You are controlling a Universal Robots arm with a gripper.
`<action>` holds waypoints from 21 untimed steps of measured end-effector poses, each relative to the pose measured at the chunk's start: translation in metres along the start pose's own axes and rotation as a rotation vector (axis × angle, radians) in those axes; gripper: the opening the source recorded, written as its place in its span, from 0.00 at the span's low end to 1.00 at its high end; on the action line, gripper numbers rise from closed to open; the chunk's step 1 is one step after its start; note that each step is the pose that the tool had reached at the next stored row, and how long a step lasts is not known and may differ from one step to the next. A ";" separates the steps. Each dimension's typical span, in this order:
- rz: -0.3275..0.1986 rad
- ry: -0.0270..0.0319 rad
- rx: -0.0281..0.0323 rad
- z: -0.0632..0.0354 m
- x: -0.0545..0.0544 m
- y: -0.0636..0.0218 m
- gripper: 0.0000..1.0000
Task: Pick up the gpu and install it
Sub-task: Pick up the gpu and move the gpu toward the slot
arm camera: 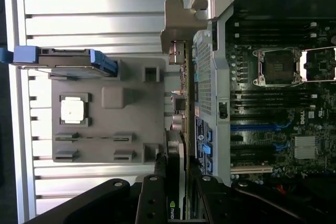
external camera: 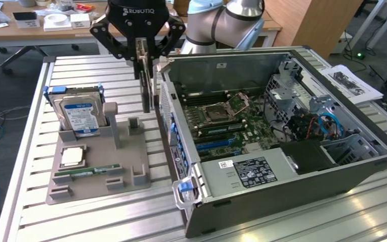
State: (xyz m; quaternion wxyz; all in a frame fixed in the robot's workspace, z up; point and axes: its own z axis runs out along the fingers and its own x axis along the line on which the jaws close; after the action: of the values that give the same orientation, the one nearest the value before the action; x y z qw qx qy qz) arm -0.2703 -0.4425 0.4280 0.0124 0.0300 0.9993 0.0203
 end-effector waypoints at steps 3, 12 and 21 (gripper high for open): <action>0.000 0.0000 -0.0002 0.0002 -0.006 0.0004 0.27; 0.000 0.0001 -0.0015 0.0007 -0.028 0.0017 0.27; 0.000 0.0002 -0.0034 0.0015 -0.055 0.0033 0.27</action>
State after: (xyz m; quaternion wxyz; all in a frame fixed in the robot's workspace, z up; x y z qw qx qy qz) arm -0.2148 -0.4425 0.4280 0.0123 0.0301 0.9992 0.0220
